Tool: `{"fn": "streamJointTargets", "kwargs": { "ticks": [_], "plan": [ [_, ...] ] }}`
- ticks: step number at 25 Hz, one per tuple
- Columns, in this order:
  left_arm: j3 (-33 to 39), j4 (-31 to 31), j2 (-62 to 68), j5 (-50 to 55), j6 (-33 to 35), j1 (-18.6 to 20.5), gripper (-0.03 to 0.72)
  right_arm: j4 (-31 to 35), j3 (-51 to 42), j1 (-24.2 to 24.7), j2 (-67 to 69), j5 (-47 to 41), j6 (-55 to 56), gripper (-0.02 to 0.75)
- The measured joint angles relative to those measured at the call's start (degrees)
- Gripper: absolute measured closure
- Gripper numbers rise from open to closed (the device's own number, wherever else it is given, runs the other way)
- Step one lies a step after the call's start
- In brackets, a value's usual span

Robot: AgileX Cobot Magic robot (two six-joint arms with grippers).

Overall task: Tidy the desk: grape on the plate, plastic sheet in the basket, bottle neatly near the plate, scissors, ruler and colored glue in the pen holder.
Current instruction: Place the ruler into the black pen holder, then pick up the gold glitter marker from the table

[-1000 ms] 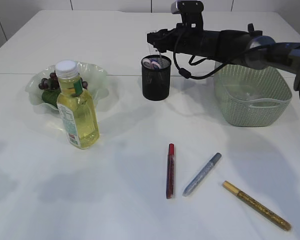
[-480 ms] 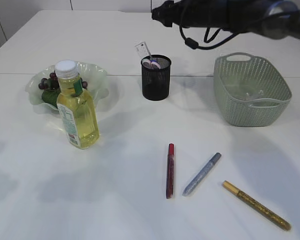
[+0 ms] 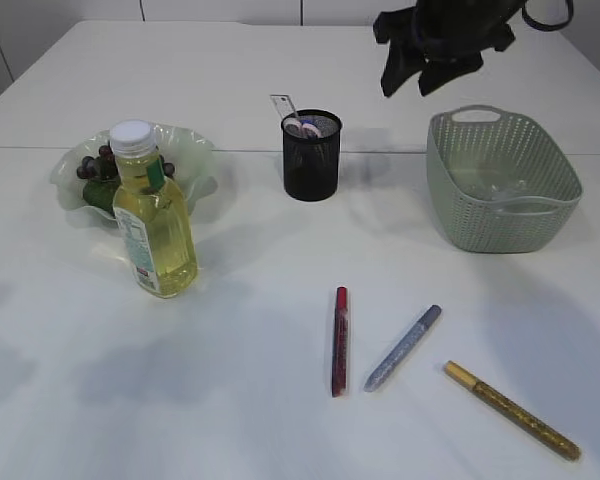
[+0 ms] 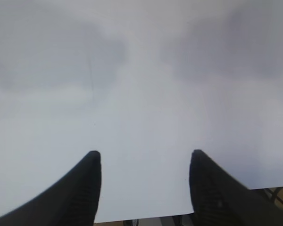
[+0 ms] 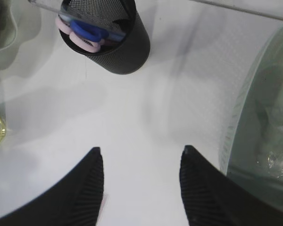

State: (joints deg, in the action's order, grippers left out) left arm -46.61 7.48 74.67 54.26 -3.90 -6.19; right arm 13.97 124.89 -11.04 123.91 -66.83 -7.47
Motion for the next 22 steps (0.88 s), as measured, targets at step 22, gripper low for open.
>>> {"fn": "streamJointTargets", "kwargs": {
  "ticks": [22],
  "plan": [
    [0.0,-0.1,0.0,0.0,0.0,0.0,0.254,-14.0,-42.0,-10.1,-23.2,-4.0,1.7,0.331]
  ]
}}
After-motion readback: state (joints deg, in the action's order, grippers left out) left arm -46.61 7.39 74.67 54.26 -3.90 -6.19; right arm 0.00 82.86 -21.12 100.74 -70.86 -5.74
